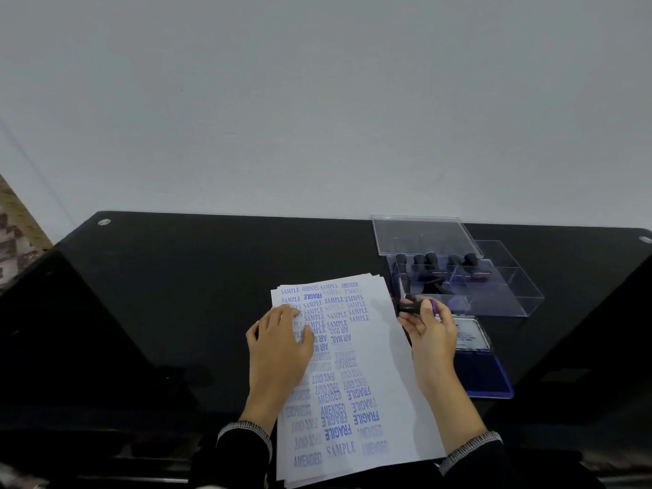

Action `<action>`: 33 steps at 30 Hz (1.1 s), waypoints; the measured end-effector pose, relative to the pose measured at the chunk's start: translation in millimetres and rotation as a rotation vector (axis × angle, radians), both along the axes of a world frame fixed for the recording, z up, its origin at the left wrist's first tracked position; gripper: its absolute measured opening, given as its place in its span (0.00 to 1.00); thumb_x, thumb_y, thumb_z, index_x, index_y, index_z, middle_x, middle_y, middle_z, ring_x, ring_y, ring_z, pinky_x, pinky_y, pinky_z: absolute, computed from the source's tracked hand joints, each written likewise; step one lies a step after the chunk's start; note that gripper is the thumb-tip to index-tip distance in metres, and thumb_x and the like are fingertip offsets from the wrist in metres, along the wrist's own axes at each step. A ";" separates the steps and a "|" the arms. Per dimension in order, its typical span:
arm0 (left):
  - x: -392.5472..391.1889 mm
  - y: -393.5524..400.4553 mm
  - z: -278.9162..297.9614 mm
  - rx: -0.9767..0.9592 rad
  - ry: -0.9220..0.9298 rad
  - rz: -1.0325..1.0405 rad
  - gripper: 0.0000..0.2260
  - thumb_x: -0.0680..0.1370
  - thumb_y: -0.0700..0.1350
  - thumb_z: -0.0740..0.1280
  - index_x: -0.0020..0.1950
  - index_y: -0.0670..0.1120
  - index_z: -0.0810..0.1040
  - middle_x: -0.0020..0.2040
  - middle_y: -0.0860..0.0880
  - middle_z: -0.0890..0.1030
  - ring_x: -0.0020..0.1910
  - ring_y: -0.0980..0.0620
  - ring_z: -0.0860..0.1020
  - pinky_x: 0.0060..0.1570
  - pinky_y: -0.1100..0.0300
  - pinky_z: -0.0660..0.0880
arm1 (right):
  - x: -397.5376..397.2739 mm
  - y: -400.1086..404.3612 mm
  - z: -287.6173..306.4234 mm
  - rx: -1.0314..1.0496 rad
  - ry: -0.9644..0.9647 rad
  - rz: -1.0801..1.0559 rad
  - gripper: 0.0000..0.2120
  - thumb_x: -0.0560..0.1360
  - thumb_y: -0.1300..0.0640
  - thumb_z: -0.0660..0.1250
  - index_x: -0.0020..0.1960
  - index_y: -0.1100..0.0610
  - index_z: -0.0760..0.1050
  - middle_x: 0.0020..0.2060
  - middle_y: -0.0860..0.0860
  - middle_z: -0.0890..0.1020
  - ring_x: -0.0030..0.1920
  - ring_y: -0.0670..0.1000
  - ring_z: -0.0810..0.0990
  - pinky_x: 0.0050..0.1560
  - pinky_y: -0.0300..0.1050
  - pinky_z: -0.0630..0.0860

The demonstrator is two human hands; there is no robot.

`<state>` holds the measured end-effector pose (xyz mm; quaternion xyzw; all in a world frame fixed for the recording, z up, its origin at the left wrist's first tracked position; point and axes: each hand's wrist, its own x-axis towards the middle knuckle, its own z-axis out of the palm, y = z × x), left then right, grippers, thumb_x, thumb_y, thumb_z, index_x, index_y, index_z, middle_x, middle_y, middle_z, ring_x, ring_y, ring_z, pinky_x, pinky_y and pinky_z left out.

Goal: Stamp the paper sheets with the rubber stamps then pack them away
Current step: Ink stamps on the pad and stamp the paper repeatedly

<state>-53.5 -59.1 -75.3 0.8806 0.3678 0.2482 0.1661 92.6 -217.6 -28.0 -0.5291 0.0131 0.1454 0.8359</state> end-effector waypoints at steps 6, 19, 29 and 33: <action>0.4 -0.5 2.0 -0.008 0.012 0.001 0.16 0.79 0.56 0.61 0.65 0.53 0.71 0.66 0.57 0.71 0.67 0.57 0.67 0.70 0.56 0.56 | 1.3 -8.4 -1.0 0.099 0.104 -0.044 0.08 0.80 0.59 0.59 0.58 0.59 0.71 0.46 0.59 0.80 0.43 0.54 0.80 0.47 0.45 0.77; 0.3 -0.8 4.6 -0.052 0.034 -0.003 0.15 0.79 0.56 0.60 0.64 0.54 0.70 0.67 0.57 0.71 0.68 0.57 0.66 0.71 0.54 0.56 | 4.4 -26.7 -0.9 -0.072 -0.151 -0.061 0.08 0.76 0.57 0.67 0.54 0.49 0.77 0.48 0.52 0.81 0.48 0.51 0.81 0.48 0.39 0.79; 0.5 -1.1 5.6 -0.053 0.037 0.010 0.15 0.79 0.56 0.62 0.64 0.54 0.71 0.66 0.55 0.72 0.68 0.55 0.67 0.70 0.52 0.57 | 46.4 -41.2 17.4 -0.308 -0.297 -0.111 0.09 0.74 0.57 0.70 0.54 0.50 0.77 0.48 0.48 0.81 0.52 0.50 0.82 0.56 0.49 0.79; 0.2 -2.0 4.7 -0.043 0.018 0.000 0.14 0.79 0.55 0.62 0.63 0.53 0.71 0.64 0.56 0.72 0.67 0.55 0.68 0.69 0.53 0.58 | 69.7 -37.1 31.4 -0.321 -0.354 -0.138 0.10 0.75 0.59 0.69 0.55 0.50 0.76 0.51 0.49 0.80 0.53 0.52 0.80 0.54 0.48 0.79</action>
